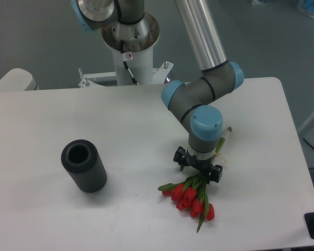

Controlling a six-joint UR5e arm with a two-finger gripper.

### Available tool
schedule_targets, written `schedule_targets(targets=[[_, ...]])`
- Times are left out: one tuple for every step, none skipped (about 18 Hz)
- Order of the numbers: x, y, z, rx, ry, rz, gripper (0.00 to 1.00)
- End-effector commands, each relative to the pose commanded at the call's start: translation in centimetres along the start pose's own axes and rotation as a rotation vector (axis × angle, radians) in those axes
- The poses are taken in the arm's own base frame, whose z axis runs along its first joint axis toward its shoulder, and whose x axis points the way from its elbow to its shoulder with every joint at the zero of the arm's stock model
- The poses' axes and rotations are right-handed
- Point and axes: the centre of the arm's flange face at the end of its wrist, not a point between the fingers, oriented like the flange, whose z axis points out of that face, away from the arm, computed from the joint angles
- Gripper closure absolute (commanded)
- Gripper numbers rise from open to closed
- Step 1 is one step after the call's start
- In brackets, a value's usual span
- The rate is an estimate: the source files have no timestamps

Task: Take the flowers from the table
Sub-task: 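Lower the gripper around the tulip stems and close it, then lift the gripped tulips up off the table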

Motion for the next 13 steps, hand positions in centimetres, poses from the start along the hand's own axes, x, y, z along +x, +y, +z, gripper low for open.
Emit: schedule_targets(targets=[[-0.03, -0.02, 0.05, 0.001, -0.003, 0.000, 0.10], [-0.05, -0.02, 0.04, 0.002, -0.004, 0.000, 0.18], [-0.07, -0.04, -0.08, 0.004, -0.007, 0.000, 0.26], [-0.10, -0.05, -0.03, 0.007, -0.014, 0.001, 0.34], [-0.14, -0.08, -0.08, 0.009, -0.018, 0.001, 0.37], [-0.14, -0.08, -0.08, 0.009, -0.018, 0.001, 0.39], [-0.14, -0.08, -0.17, 0.010, -0.019, 0.001, 0.41], [-0.14, -0.08, -0.18, 0.010, -0.019, 0.001, 0.44], [-0.20, -0.11, -0.23, 0.011, -0.020, 0.001, 0.46], [-0.20, -0.11, -0.23, 0.011, -0.020, 0.002, 0.47], [-0.20, -0.11, -0.23, 0.011, -0.020, 0.002, 0.49], [-0.25, -0.14, -0.29, 0.011, -0.022, 0.003, 0.50], [-0.23, -0.14, -0.27, 0.011, -0.020, 0.001, 0.51]])
